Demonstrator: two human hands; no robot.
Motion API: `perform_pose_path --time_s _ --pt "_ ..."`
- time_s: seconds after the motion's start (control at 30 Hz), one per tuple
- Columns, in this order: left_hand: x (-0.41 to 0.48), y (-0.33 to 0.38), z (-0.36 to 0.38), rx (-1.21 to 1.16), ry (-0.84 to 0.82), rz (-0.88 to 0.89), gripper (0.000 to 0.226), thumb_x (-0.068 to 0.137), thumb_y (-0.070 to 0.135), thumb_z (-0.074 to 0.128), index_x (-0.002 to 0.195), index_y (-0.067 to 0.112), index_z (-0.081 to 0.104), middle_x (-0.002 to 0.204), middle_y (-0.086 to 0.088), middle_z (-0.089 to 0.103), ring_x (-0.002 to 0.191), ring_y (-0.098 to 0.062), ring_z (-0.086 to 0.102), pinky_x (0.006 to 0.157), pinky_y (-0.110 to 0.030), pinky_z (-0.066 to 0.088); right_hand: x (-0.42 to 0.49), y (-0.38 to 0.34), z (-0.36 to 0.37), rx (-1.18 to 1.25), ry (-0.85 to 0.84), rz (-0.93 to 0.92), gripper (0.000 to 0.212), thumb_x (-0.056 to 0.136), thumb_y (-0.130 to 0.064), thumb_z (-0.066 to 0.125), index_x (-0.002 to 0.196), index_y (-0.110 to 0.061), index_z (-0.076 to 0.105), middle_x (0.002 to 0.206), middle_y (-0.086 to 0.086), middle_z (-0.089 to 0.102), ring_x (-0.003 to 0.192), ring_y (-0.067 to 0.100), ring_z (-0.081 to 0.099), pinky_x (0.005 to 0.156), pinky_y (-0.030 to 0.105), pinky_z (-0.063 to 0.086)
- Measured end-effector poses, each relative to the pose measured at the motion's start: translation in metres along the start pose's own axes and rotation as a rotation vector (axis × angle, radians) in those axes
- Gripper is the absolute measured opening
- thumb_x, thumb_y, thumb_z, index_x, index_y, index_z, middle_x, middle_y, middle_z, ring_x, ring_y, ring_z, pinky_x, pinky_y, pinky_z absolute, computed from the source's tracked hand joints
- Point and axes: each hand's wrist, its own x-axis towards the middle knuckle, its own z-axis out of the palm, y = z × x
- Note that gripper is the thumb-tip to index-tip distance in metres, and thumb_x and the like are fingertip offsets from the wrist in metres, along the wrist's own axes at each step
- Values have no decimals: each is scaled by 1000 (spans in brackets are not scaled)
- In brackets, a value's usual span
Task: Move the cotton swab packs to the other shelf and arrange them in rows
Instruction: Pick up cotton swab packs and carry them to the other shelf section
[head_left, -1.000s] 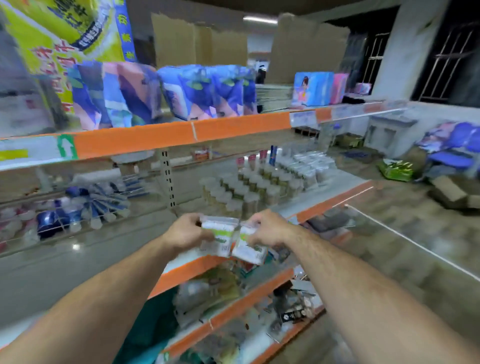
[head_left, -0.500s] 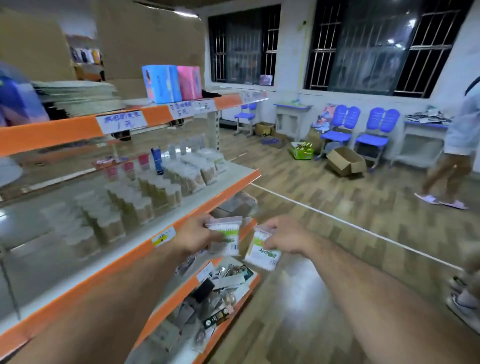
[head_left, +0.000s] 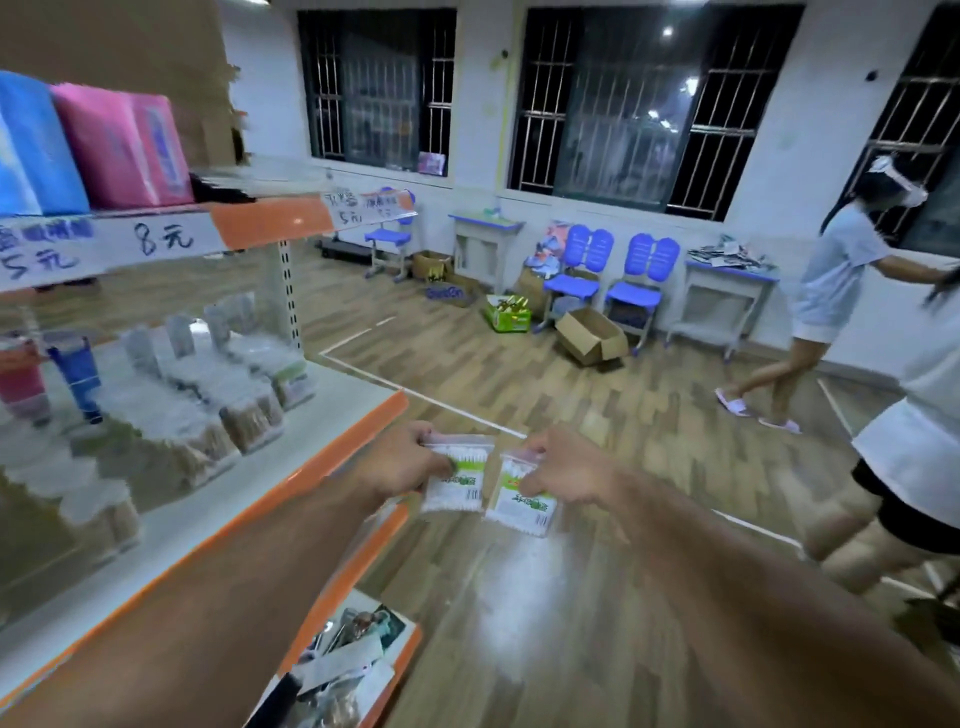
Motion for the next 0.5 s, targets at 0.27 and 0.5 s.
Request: perform_pose_path --time_s 0.27,0.5 --pt "82 13 -29 108 122 -61 25 54 16 72 72 4 60 65 -3 55 61 -19 55 57 -32 46 132 -9 -10 -22 -114 -97 34 73 -10 74 105 -21 71 76 1 59 61 13 51 55 23 37" --pt "118 12 -74 305 320 -208 21 61 7 74 79 14 64 80 0 63 70 -15 57 62 -31 52 246 -51 3 -137 -302 -382 28 72 -12 70 96 -24 72 62 -9 56 50 9 49 46 18 37"
